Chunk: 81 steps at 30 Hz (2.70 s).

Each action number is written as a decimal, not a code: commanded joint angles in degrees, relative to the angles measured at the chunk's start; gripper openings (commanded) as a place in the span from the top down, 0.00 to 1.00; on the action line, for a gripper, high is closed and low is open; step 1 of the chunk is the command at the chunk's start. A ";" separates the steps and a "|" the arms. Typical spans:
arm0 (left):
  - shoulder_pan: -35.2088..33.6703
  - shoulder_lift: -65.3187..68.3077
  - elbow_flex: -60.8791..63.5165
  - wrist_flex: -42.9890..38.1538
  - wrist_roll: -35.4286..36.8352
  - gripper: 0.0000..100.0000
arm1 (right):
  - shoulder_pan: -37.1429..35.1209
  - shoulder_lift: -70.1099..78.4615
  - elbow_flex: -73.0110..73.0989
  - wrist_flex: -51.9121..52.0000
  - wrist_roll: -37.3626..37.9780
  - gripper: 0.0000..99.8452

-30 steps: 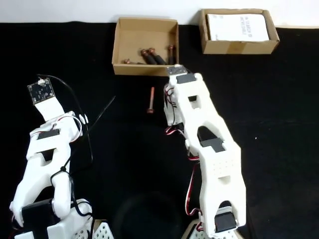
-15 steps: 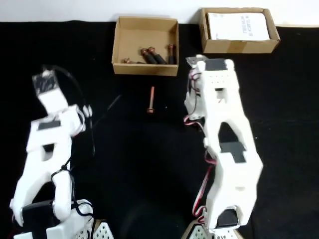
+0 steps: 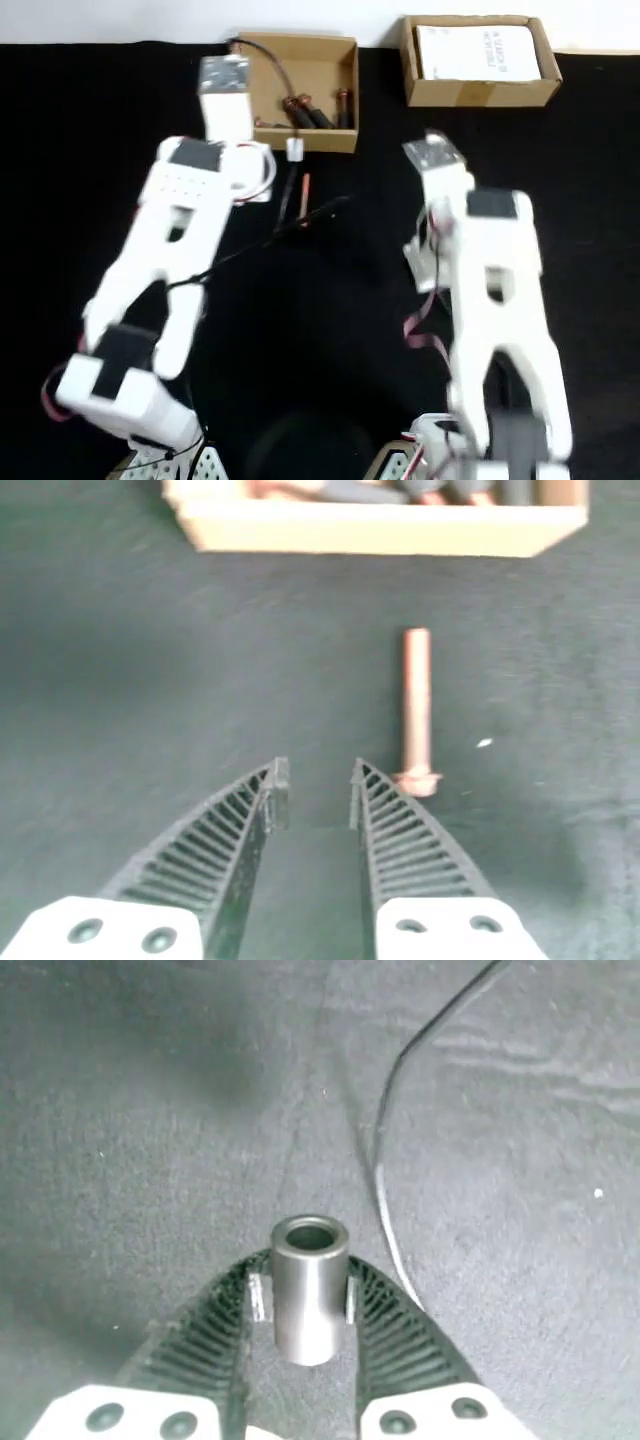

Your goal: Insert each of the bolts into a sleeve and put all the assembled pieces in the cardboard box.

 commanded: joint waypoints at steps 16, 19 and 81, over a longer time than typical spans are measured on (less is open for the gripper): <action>8.75 33.89 -47.78 21.36 0.00 0.88 | -1.27 -26.95 56.66 -65.27 -24.35 0.99; 8.57 38.20 -53.93 24.44 0.26 0.88 | -2.15 -27.47 61.58 -71.96 -26.20 0.99; 1.54 34.42 -44.97 34.90 -58.99 0.82 | -2.07 -26.95 61.85 -73.54 -26.20 0.99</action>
